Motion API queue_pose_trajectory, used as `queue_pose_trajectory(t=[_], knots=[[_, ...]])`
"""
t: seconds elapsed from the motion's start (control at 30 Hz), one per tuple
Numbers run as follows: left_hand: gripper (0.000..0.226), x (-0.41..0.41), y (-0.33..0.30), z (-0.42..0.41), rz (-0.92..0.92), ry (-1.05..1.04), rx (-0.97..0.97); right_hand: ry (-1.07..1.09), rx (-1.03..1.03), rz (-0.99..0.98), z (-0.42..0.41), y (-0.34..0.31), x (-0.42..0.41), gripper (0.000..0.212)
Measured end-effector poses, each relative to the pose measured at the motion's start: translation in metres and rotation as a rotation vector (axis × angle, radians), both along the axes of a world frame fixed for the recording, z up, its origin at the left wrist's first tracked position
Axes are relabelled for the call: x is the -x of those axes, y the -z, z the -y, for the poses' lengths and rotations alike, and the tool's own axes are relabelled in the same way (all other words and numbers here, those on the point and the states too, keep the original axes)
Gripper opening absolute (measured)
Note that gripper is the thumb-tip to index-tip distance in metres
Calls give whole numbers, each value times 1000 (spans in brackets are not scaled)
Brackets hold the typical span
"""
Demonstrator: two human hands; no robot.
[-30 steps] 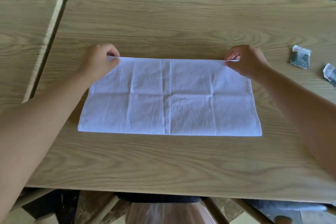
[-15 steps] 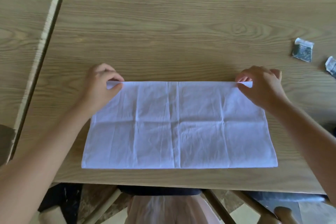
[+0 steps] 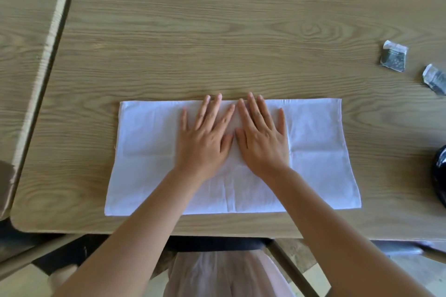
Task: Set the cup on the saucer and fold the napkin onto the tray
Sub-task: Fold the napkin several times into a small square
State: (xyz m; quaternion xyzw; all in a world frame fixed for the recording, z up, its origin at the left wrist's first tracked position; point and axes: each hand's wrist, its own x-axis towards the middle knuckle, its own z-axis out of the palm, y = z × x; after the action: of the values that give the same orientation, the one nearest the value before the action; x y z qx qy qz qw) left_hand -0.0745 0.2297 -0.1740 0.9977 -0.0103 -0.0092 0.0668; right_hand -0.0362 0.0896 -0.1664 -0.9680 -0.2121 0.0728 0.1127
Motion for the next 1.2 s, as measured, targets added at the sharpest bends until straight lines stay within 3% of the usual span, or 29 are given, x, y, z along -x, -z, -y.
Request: queue_pose_trajectory(t=[0.2, 0.5, 0.67, 0.77, 0.93, 1.2], knots=[[67, 8, 2, -29, -27, -78, 11, 36, 33, 48, 32, 1, -9, 64], [65, 57, -9, -110, -61, -283, -51, 211, 158, 82, 121, -3, -24, 74], [62, 50, -25, -76, 39, -291, 25, 266, 86, 96, 88, -24, 6, 70], [53, 57, -29, -9, 157, -140, 76, 148, -1, 113, 43, -28, 55, 61], [53, 76, -16, 46, -43, -82, 100, 128, 35, -71, 18, -8, 90, 55], [69, 86, -5, 16, -121, -208, 8, 145, 61, -38, 50, -3, 83, 62]])
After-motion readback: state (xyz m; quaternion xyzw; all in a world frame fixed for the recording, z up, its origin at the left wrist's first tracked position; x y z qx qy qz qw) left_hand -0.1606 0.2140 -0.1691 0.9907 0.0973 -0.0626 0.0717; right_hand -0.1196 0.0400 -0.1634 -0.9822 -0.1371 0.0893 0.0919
